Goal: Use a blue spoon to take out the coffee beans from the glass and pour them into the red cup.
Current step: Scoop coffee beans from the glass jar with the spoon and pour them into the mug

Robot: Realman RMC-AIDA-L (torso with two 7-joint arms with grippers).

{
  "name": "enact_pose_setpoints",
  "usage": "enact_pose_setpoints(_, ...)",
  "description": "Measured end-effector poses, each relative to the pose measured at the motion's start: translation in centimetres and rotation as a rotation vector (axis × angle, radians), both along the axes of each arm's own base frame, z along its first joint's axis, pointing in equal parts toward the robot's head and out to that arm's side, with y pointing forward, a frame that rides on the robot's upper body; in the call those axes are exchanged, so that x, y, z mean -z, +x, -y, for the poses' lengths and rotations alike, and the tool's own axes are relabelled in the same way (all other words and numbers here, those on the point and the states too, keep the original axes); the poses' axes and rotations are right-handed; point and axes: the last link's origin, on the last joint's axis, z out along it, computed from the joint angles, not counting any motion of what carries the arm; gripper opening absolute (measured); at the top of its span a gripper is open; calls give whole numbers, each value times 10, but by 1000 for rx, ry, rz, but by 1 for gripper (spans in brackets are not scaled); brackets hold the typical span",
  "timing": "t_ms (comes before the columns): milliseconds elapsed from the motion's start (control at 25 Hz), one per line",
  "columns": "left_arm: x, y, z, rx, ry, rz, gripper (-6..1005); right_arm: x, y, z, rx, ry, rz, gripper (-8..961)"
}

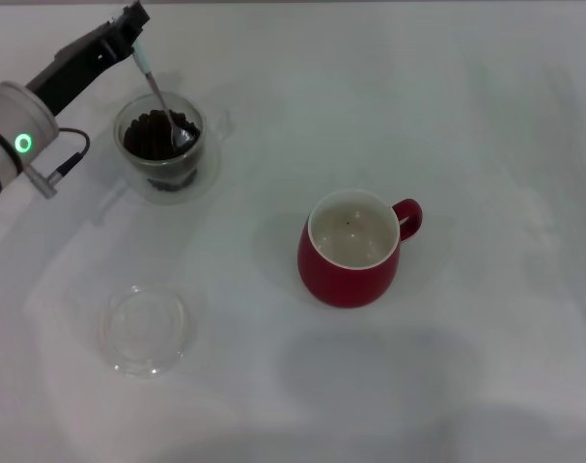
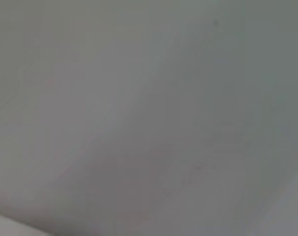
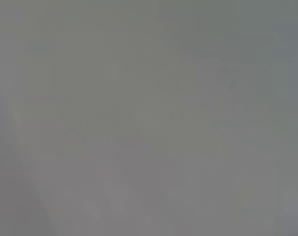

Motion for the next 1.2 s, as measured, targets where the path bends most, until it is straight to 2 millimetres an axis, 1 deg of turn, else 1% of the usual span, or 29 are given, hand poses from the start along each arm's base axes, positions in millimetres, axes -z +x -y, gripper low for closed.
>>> enact_pose_setpoints(360,-3,-15,8,-96,-25,103,136,0,-1,-3,-4,2,0,832)
enact_pose_setpoints(600,-8,-21,11,-150,-41,187,136,0,-1,-3,-1,0,0,831)
enact_pose_setpoints(840,-10,-25,12,-181,-45,229,136,0,-1,-3,1,-1,-1,831)
enact_pose_setpoints(1200,-20,-33,19,-220,-13,342,136,0,-2,-4,-4,0,-3,832)
